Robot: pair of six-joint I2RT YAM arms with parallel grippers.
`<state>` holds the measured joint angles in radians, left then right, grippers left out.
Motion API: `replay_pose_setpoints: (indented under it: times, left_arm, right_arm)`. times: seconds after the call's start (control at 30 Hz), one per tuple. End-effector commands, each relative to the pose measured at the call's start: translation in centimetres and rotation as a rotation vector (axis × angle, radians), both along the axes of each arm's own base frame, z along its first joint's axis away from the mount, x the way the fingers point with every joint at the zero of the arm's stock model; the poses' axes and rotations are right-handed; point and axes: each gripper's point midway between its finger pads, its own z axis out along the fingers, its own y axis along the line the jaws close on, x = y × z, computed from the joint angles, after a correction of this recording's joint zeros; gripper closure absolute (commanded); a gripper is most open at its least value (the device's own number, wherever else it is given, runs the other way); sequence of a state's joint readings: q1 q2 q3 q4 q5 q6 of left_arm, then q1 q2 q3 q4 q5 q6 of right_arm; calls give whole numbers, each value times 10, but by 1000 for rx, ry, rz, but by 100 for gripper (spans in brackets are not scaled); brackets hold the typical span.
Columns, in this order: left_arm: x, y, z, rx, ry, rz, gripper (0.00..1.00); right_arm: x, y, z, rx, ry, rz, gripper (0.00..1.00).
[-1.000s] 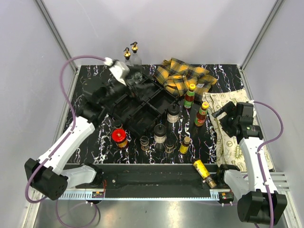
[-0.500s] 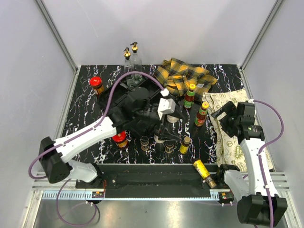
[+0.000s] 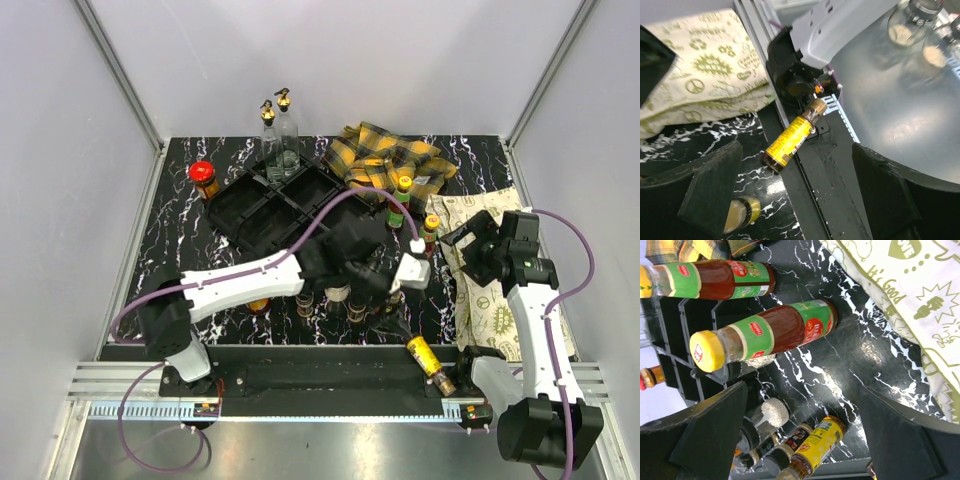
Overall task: Organize the condiment bottles
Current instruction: Pick up the bottle from the center of the board.
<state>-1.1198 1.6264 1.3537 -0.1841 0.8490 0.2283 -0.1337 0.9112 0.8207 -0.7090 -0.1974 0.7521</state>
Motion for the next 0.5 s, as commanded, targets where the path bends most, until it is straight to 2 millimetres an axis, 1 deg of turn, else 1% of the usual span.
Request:
replay_pose_setpoints:
  times: [0.0,0.03,0.07,0.1,0.13,0.17,0.23,0.27,0.3,0.33,0.37,0.47]
  left_arm:
    - [5,-22,-6,-48,-77,53,8]
    - [3,-23,-14,-45,-67,50,9]
    - [1,-25,-18,-43,-52,49,9]
    - [1,-29,-17,-67,-59,48,10]
    - [0,-30,-26,-57,-54,45,11]
    - [-1,-32,-30,-52,-43,53,11]
    - [5,-38,-32,-66,-51,79,12]
    - [4,-38,-40,-60,-32,82,13]
    - [4,-44,-33,-111,-34,79,13]
    - [5,-46,-41,-97,-25,78,13]
    - [4,-48,-43,-90,-20,76,13]
    - [3,-48,-61,-53,-8,80,14]
  right_arm:
    - [6,4,21,34,-45,17,0]
    - [6,3,21,32,-47,17,0]
    - [6,1,20,27,-46,17,0]
    - [6,1,20,28,-46,13,0]
    - [5,0,20,27,-46,13,0]
    - [4,-1,20,24,-44,12,0]
    - [4,-2,21,31,-48,12,0]
    - [5,-3,24,27,-54,16,0]
    - [6,-5,25,25,-51,16,0]
    - [5,-7,27,12,-49,21,0]
    - [6,-8,32,7,-41,24,0]
    - [5,-11,38,-11,-41,27,0]
